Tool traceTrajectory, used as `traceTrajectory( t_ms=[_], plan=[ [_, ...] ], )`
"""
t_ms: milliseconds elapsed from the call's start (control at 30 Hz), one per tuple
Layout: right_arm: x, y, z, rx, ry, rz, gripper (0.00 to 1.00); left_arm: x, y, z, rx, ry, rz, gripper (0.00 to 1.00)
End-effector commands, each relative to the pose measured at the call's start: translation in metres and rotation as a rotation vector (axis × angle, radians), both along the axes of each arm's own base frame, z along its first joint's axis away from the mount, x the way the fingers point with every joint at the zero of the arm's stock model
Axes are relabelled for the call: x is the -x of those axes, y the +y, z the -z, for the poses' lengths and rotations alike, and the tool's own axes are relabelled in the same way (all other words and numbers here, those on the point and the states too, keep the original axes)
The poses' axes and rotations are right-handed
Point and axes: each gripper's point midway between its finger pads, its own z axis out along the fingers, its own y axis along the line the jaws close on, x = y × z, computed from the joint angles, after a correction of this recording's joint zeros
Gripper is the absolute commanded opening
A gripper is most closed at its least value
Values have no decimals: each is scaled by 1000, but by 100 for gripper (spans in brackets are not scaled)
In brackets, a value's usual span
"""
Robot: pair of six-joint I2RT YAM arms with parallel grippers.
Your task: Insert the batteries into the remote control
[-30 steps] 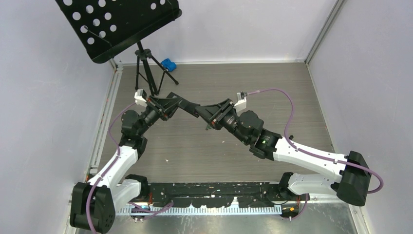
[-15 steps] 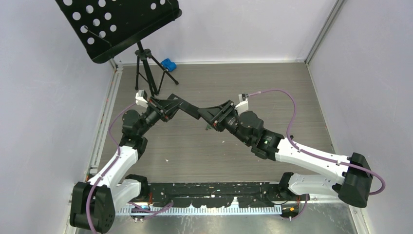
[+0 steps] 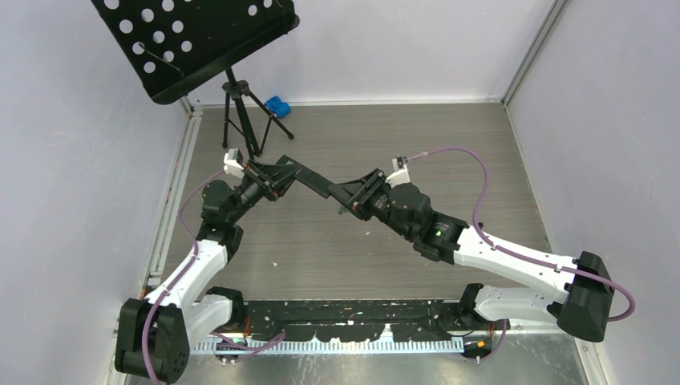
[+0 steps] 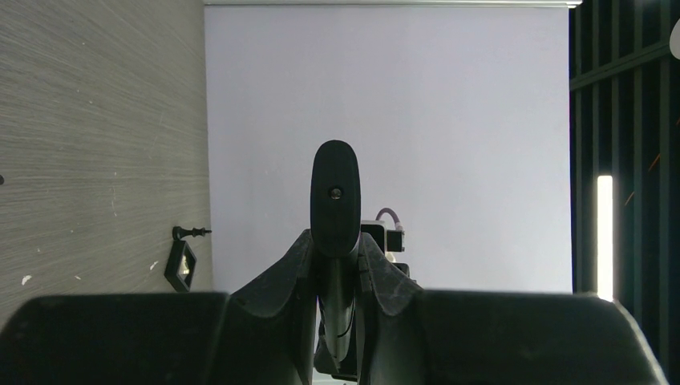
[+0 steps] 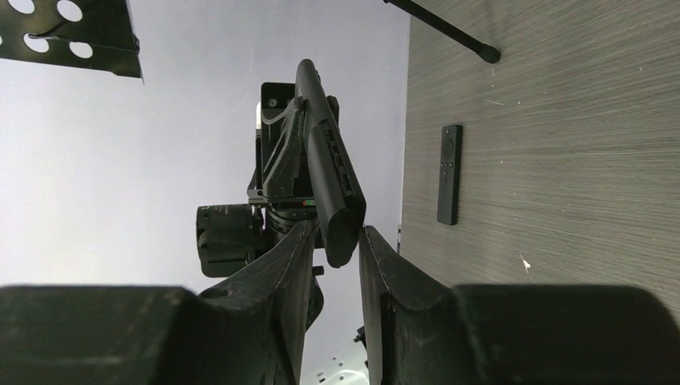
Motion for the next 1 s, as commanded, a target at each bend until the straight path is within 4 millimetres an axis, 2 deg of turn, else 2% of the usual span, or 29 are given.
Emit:
traceTrajectory(
  t_ms=[0, 300, 567, 967],
  plan=[
    [-3, -2, -31, -58, -34, 14, 33, 2, 1, -14, 9, -60, -7, 0],
    [-8, 6, -20, -42, -5, -7, 39, 6, 0, -15, 12, -66, 7, 0],
    [-10, 21, -11, -22, 3, -53, 42, 13, -1, -24, 21, -97, 25, 0],
    [-16, 19, 13, -13, 65, -11, 28, 26, 2, -60, 54, -259, 20, 0]
  ],
)
